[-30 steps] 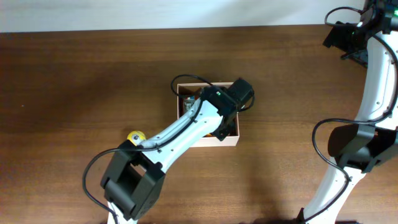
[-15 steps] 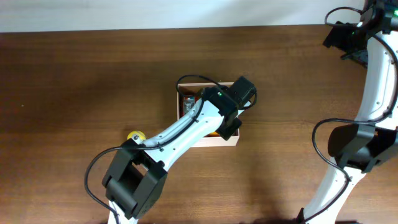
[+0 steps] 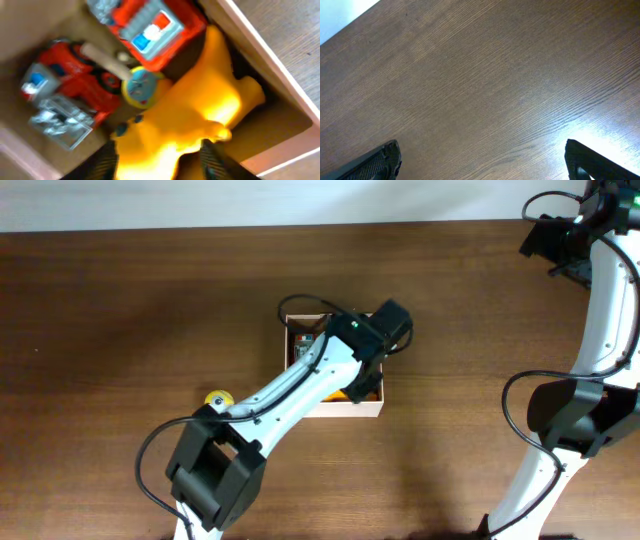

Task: Pack container
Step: 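Lower the fish into the box beside the trucks and open the left gripper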

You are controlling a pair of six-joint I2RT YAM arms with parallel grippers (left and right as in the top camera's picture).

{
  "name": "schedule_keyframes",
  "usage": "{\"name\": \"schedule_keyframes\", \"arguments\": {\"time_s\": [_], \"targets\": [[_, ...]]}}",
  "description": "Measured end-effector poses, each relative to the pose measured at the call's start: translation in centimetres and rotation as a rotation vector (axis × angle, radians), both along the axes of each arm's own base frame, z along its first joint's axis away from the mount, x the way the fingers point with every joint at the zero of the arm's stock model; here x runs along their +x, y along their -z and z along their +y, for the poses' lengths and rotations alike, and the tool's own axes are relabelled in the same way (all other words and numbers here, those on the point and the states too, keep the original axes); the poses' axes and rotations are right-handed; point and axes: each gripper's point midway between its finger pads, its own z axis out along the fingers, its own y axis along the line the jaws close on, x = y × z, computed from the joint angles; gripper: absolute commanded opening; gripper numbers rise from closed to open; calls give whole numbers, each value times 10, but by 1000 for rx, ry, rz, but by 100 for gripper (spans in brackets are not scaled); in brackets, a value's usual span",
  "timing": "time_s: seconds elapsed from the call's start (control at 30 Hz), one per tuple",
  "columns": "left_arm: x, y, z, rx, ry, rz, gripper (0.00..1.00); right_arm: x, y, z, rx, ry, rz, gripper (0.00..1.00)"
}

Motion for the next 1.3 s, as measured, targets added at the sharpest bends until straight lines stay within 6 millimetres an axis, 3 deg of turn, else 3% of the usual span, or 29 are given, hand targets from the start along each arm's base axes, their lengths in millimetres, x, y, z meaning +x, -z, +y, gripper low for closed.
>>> {"name": "schedule_keyframes", "arguments": {"time_s": [0.13, 0.77, 1.03, 1.3], "targets": [[5, -6, 1, 7, -11, -27, 19, 0, 0, 0, 0, 0, 0, 99], [-2, -3, 11, -16, -272, -20, 15, 0, 0, 0, 0, 1, 0, 99], [-14, 29, 28, 40, -311, 20, 15, 0, 0, 0, 0, 0, 0, 99], [-4, 48, 46, 42, -370, 18, 14, 0, 0, 0, 0, 0, 0, 99]]}}
